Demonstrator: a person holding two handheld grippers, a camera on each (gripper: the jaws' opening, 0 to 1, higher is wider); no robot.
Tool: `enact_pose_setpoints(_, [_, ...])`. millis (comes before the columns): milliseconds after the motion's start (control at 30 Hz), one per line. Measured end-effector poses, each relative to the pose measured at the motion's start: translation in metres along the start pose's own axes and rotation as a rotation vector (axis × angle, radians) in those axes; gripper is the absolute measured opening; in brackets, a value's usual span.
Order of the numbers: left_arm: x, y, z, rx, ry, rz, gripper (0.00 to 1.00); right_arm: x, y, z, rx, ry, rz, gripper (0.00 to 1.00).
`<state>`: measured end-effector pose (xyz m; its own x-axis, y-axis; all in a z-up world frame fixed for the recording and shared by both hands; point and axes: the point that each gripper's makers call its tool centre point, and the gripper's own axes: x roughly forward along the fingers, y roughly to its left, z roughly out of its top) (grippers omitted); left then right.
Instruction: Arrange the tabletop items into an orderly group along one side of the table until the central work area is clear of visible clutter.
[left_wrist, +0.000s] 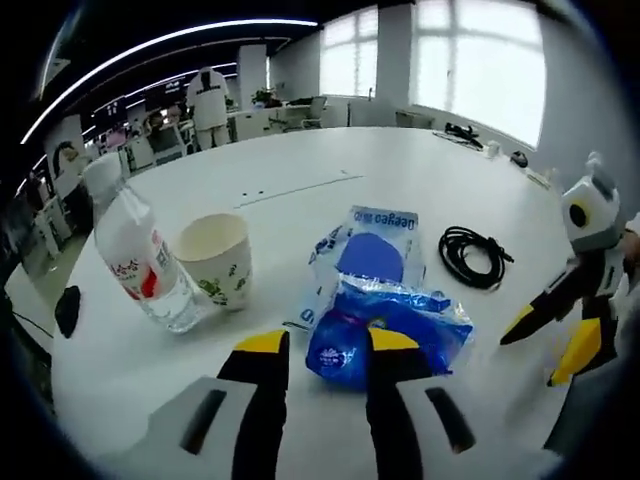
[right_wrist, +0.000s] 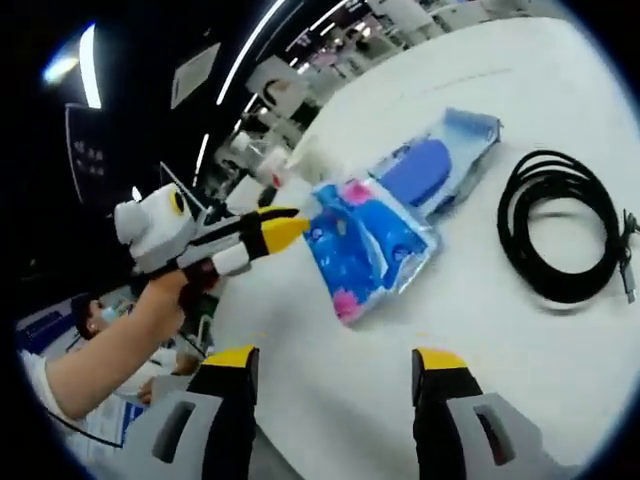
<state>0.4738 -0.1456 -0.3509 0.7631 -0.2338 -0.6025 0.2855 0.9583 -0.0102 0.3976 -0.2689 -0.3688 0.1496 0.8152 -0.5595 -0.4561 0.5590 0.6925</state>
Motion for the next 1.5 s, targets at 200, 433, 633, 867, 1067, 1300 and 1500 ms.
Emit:
enact_pose_setpoints(200, [0.007,-0.001,-0.008,0.014,0.025,0.004,0.09,0.023,-0.007,0.008,-0.004,-0.007,-0.064,0.55])
enact_pose_setpoints(433, [0.007,-0.003,-0.017,-0.008,0.031,0.008,0.00,0.030,-0.020,0.012,-0.005,-0.038,-0.147,0.30])
enact_pose_setpoints(633, [-0.010,-0.015,-0.023,-0.121,0.018,0.017,0.00,0.017,-0.033,0.015,0.025,-0.086,-0.144,0.01])
enact_pose_setpoints(867, [-0.024,-0.023,-0.029,-0.183,0.011,0.055,0.00,0.005,-0.028,0.021,-0.009,-0.085,-0.120,0.00])
enact_pose_setpoints(1067, [-0.046,-0.046,-0.020,-0.263,-0.062,0.068,0.00,-0.025,-0.024,0.033,-0.131,-0.096,-0.066,0.00])
enact_pose_setpoints(1300, [-0.070,-0.077,-0.001,-0.320,-0.141,0.028,0.01,-0.066,-0.016,0.046,-0.114,-0.144,-0.012,0.00])
enact_pose_setpoints(1500, [-0.085,-0.093,0.038,-0.285,-0.237,-0.015,0.12,-0.093,-0.002,0.050,-0.112,-0.177,0.031,0.00])
